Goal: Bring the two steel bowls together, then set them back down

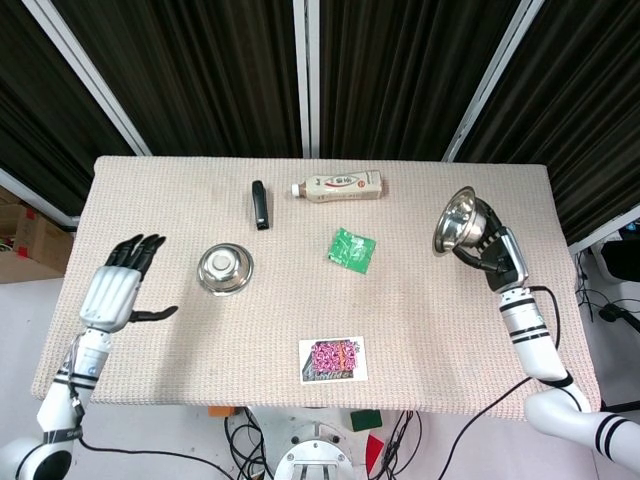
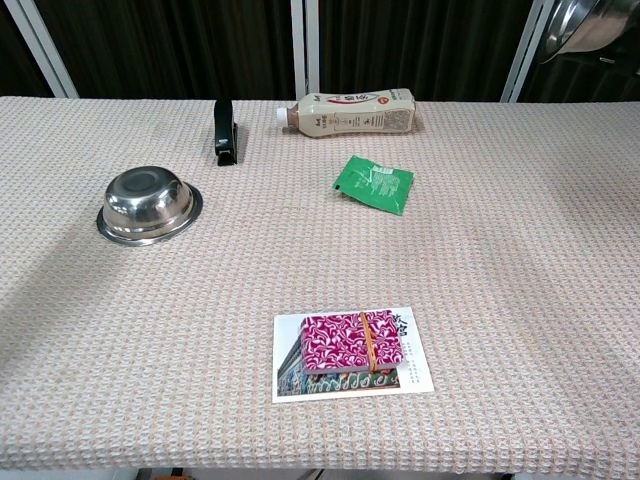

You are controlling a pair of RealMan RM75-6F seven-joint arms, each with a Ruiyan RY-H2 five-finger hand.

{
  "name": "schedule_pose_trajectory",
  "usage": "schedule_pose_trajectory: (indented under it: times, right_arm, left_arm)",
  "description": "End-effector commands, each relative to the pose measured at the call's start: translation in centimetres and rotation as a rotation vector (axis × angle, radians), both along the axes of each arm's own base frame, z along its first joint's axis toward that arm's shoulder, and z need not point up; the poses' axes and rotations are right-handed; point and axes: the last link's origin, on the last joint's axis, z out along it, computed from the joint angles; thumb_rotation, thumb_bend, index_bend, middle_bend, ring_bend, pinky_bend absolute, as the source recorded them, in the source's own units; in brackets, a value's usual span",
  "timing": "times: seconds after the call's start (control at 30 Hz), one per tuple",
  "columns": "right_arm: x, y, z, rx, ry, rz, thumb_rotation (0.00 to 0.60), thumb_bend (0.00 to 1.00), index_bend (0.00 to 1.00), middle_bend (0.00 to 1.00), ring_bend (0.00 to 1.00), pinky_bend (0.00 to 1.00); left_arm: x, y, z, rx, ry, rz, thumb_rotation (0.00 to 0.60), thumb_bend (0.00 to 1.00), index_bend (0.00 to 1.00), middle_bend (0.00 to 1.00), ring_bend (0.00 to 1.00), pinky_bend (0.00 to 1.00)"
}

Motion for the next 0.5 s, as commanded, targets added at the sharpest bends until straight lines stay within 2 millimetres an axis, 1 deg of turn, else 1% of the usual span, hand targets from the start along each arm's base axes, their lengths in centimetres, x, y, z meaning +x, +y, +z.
schedule_pose_trajectory:
  times: [0.03,0.1,0.2,0.33,0.5]
  right_arm:
    - [0.2,0.0,0.2,-0.003,0.001,0.006,0.600,0.11,0.66,0.51,0.41,0.29]
    - [0.5,-0.1,0.4,-0.002,0.003,0.015,0.600,0.12,0.66,0.51,0.41,0.29]
    - [1.0,-0.2,0.8,-0.004,0.011,0.032,0.600,0.12,0.66,0.51,0.41,0.29]
    - [1.3,-0.4,1.3,-0.010,0.021,0.041,0.600,0.12,0.66,0.51,0.41,0.29]
    - [1.1,-0.3,1.5,-0.010,0.022,0.035,0.600,0.12,0.66,0.51,0.41,0.29]
  left_arm:
    - [1.6,4.6,-2.4,-0.105,-0.017,-0.016,0.449,0.00,0.00,0.05,0.05,0.12]
    - [1.9,6.4,-3.3,-0.150,0.001,-0.003,0.448,0.00,0.00,0.05,0.04,0.12]
    - [2.1,8.3,-4.7,-0.213,0.022,0.025,0.449,0.00,0.00,0.04,0.03,0.12]
    - [2.3,9.6,-6.3,-0.299,0.057,0.057,0.452,0.00,0.00,0.03,0.03,0.12]
    - [2.3,10.5,-7.7,-0.344,0.081,0.086,0.450,0.00,0.00,0.03,0.02,0.12]
